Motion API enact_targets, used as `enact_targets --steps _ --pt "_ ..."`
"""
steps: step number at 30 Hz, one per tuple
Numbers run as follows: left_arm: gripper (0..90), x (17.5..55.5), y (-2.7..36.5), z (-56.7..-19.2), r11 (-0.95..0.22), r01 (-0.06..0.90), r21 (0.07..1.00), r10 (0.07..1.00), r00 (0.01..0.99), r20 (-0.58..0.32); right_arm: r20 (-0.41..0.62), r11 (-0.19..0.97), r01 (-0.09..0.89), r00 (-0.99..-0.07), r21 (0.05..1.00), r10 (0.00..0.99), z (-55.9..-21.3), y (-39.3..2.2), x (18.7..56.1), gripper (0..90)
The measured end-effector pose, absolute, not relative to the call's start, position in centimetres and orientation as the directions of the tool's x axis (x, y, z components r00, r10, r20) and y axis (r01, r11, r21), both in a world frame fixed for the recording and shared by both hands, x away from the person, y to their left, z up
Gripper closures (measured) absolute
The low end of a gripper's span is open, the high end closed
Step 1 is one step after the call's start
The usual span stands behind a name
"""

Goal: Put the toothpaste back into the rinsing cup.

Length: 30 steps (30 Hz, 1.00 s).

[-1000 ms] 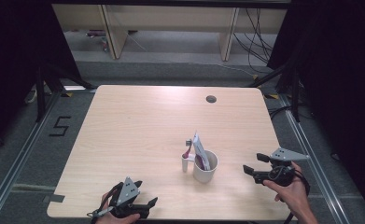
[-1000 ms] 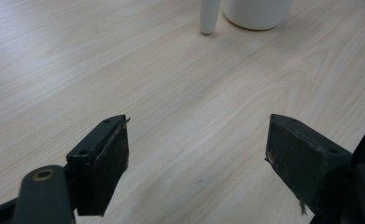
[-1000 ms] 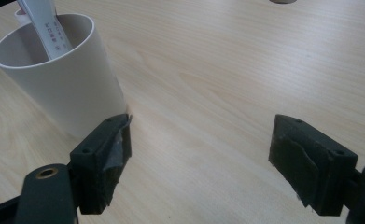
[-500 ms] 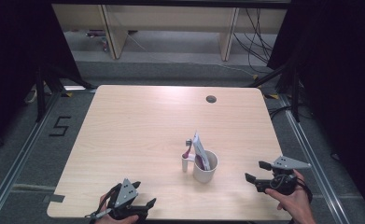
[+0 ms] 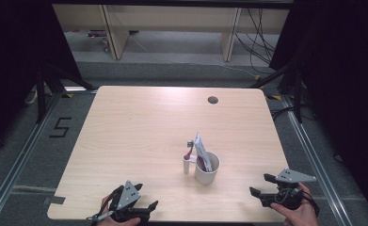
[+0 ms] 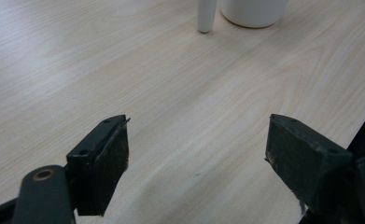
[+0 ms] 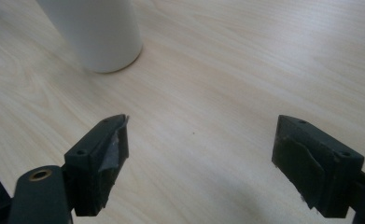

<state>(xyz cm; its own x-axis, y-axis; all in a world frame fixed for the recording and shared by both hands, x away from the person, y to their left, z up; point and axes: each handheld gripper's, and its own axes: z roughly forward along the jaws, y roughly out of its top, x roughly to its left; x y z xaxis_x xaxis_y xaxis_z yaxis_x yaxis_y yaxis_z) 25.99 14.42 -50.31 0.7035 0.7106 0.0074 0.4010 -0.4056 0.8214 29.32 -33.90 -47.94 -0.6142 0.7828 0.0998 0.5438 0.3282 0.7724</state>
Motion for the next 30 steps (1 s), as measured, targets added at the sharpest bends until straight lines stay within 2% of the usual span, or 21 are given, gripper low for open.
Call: enact_targets --steps 1,2,5,6,13,15,20,24,25,28,30 --pt "21.0 26.0 14.4 -50.3 -0.404 0.401 0.822 0.711 0.703 0.006 0.125 0.314 0.565 -0.605 0.763 0.786 -48.0 -33.8 29.1 19.2" --pt "21.0 26.0 14.4 -50.3 -0.404 0.402 0.822 0.71 0.704 0.005 0.105 0.329 0.552 -0.613 0.766 0.783 -48.0 -33.9 29.1 19.0" --pt "21.0 26.0 14.4 -50.4 -0.407 0.401 0.821 0.709 0.705 0.007 0.13 0.314 0.573 -0.604 0.757 0.787 -48.2 -33.8 28.6 18.6" --pt "21.0 26.0 14.4 -50.4 -0.407 0.402 0.82 0.71 0.705 0.006 0.1 0.339 0.555 -0.615 0.76 0.782 -48.2 -34.0 28.6 18.5" --pt "21.0 26.0 14.4 -50.4 -0.405 0.402 0.821 0.71 0.704 0.006 0.125 0.333 0.586 -0.605 0.739 0.786 -48.7 -33.9 27.9 17.2" --pt "21.1 26.0 14.4 -50.3 -0.404 0.402 0.821 0.711 0.703 0.006 0.096 0.357 0.572 -0.613 0.738 0.784 -48.8 -34.1 27.9 16.8" --pt "21.1 26.0 14.4 -50.4 -0.406 0.402 0.821 0.71 0.704 0.007 0.116 0.349 0.595 -0.603 0.724 0.789 -49.0 -34.1 27.5 16.6" --pt "20.9 26.0 14.3 -50.4 -0.393 0.407 0.824 0.717 0.697 -0.002 0.087 0.375 0.584 -0.612 0.72 0.786 -49.1 -34.2 27.3 16.6" --pt "20.8 26.0 14.3 -50.4 -0.393 0.408 0.824 0.717 0.697 -0.003 0.115 0.356 0.605 -0.601 0.712 0.791 -49.2 -34.1 27.1 16.6" --pt "20.7 25.9 14.3 -50.4 -0.394 0.41 0.823 0.716 0.698 -0.005 0.078 0.387 0.581 -0.618 0.716 0.782 -49.2 -34.3 27.1 16.6" --pt "20.7 26.0 14.5 -50.4 -0.42 0.4 0.815 0.709 0.704 0.02 0.113 0.362 0.606 -0.604 0.708 0.789 -49.2 -34.1 26.9 16.6"
